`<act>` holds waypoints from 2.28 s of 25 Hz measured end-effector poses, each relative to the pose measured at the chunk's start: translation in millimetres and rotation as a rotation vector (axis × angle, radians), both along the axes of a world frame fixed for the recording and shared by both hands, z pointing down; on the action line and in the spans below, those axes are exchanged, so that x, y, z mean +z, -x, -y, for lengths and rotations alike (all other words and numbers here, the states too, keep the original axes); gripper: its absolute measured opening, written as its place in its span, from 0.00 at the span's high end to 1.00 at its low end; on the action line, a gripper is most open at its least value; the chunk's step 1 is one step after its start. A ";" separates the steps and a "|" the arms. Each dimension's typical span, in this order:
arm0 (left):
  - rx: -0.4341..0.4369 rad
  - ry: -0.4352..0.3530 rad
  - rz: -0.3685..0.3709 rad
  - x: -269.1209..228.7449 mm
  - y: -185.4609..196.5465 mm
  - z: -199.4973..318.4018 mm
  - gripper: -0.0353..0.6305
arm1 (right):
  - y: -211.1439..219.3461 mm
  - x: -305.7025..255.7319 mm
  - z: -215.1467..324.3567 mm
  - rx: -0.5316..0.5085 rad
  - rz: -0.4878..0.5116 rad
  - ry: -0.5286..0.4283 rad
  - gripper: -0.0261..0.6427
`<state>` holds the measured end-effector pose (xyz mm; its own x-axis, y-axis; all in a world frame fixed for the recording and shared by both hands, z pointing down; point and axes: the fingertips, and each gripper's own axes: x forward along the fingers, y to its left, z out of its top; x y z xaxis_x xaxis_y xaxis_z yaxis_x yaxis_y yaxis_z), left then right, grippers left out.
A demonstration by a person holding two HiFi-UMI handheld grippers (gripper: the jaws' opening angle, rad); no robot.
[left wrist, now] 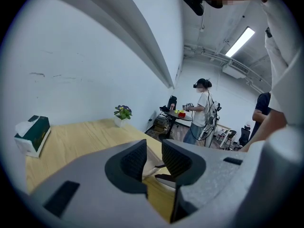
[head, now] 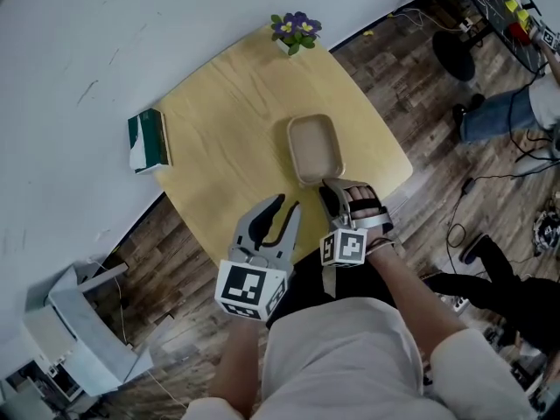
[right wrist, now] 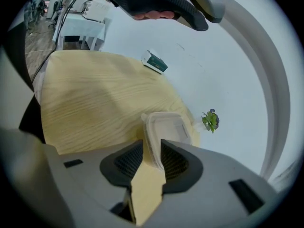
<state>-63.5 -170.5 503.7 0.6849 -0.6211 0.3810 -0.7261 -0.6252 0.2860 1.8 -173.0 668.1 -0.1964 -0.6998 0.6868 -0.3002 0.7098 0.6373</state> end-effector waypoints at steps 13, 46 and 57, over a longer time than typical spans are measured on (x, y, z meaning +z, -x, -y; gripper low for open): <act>-0.004 -0.006 0.005 -3.0 3.5 5.6 0.80 | 1.7 -2.5 9.9 -0.009 -0.053 -0.087 0.89; -0.028 -0.089 -0.024 -41.4 15.4 7.7 0.80 | -16.4 -118.6 26.5 0.093 0.133 -0.228 0.89; -0.072 -0.120 0.003 -57.0 -9.2 -17.3 0.80 | -38.2 -175.2 5.2 0.059 0.290 -0.247 0.90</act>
